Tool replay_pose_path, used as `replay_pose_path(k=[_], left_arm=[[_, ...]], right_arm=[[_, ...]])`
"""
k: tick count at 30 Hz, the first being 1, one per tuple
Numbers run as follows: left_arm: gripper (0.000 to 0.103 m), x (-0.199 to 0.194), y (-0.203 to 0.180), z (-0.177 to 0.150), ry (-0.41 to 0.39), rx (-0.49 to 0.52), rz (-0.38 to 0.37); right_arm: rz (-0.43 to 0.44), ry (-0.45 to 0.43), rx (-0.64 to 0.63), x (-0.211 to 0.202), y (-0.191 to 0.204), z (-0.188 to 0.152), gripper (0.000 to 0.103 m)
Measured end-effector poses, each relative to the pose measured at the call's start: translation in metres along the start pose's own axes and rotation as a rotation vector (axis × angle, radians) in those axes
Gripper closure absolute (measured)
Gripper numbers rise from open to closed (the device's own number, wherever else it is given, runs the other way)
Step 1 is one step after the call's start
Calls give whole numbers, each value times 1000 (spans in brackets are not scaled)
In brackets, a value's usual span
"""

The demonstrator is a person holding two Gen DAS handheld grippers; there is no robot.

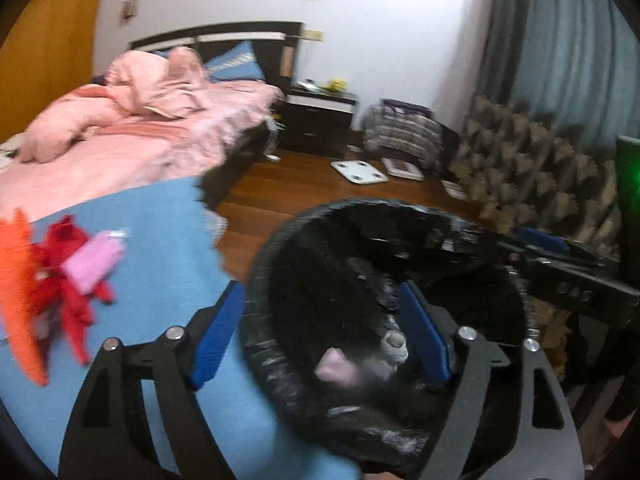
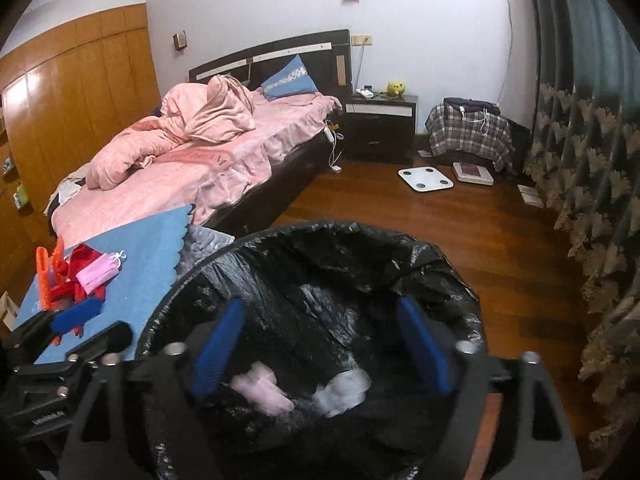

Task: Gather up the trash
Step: 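Carry both socks over the black bin and open both grippers, then grasp the orange mesh foam sleeve with the left gripper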

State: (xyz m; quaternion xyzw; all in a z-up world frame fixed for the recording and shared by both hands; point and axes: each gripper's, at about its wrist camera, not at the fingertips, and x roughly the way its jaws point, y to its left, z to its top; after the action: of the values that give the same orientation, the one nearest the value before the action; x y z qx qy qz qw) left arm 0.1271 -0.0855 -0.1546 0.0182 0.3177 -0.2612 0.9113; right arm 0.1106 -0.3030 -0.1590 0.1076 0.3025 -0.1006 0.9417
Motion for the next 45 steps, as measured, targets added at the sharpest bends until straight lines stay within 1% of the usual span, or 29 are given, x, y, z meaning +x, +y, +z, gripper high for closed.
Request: replay_pose_path(k=[1, 2, 3, 7, 10, 13, 15, 18, 20, 23, 24, 25, 26, 27, 28, 29, 33, 37, 41, 45], left_arm=[[20, -9, 10, -2, -14, -7, 47], [19, -16, 20, -4, -23, -11, 84], [17, -25, 32, -6, -35, -15, 140], [17, -55, 80, -19, -55, -51, 337], [17, -67, 117, -28, -39, -86, 445], [17, -72, 145, -35, -17, -113, 507], [18, -71, 161, -39, -3, -133, 532], [20, -67, 179, -43, 10, -161, 545], [22, -62, 189, -46, 21, -177, 543], [27, -51, 200, -49, 43, -195, 536], [32, -46, 204, -49, 56, -202, 530], [39, -41, 207, -49, 71, -211, 517], [45, -38, 210, -49, 83, -221, 504], [57, -35, 213, -49, 91, -233, 490], [66, -35, 215, -51, 95, -243, 479], [69, -35, 217, -51, 96, -251, 466], [91, -42, 223, -54, 66, -278, 445], [91, -55, 224, -58, 40, -306, 453], [91, -78, 225, -64, 23, -326, 465], [91, -90, 231, -73, 51, -327, 530]], right_arm=[[15, -6, -2, -3, 7, -1, 9], [35, -14, -9, -3, 16, 0, 8], [47, -17, -16, -2, 22, 1, 7], [144, -18, -66, 4, 70, 2, 6], [220, -6, -109, 11, 112, -4, 6], [282, 11, -156, 21, 155, -14, 6], [315, 23, -185, 27, 179, -21, 6], [348, 31, -240, 38, 214, -28, 6], [356, 45, -258, 46, 228, -31, 6], [358, 58, -264, 56, 238, -30, 6], [356, 62, -267, 58, 241, -30, 6], [354, 65, -270, 61, 242, -29, 6], [351, 70, -273, 63, 243, -30, 6], [350, 73, -275, 65, 244, -30, 6], [348, 78, -277, 67, 244, -31, 6], [348, 82, -279, 69, 244, -32, 6], [348, 92, -281, 72, 245, -36, 6], [357, 91, -285, 70, 248, -38, 6], [366, 91, -283, 70, 253, -38, 6], [377, 98, -292, 74, 264, -43, 7]])
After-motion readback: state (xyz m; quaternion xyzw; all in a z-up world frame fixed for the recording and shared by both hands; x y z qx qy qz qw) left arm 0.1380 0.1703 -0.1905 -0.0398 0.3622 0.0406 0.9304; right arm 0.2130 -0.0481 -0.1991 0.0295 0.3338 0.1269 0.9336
